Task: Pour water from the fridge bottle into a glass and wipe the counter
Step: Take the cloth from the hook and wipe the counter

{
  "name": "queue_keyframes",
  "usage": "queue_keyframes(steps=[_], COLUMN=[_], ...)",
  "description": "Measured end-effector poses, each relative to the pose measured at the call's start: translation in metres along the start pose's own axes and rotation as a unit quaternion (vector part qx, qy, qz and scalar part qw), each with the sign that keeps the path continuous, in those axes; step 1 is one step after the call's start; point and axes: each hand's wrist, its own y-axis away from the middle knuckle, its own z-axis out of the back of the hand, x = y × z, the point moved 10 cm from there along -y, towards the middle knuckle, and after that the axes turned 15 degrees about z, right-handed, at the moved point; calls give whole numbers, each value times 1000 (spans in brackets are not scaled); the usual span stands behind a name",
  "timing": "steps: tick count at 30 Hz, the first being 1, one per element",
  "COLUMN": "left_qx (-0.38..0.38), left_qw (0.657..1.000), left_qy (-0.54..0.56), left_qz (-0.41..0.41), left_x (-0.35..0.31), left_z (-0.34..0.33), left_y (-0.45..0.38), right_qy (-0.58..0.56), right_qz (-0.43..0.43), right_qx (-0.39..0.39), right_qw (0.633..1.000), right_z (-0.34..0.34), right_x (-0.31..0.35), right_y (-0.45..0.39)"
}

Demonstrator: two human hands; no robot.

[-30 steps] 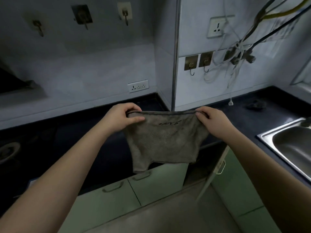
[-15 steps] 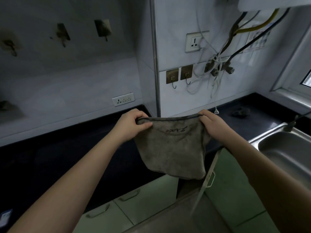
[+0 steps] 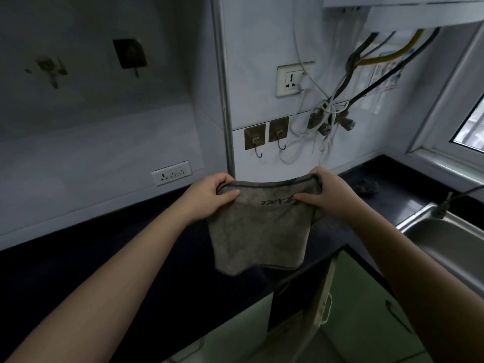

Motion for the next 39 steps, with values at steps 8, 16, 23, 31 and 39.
queue_keyframes(steps=[8,16,23,31,39], left_qx=[10,-129,-172,-303,-370], left_qw=[999,991,984,950,907], left_qy=[-14,0,42,69,-157], left_qz=[-38,-26,-2,8,-125], left_x=[-18,-39,-52,-45,-64], left_z=[-12,-14,-14,0,-16], left_y=[-44,-74,-110,-139,-143], right_qy=[-17,-65,-85,-51,75], right_qz=[-1,25,40,65,250], right_qx=[-65,-73,-101,-168,-131], right_qw=[998,995,990,982,956], right_z=[15,27,43,45,14], right_x=[-31,-62,-91,-103,-78], right_y=[-29,-74,-128,-169,-188])
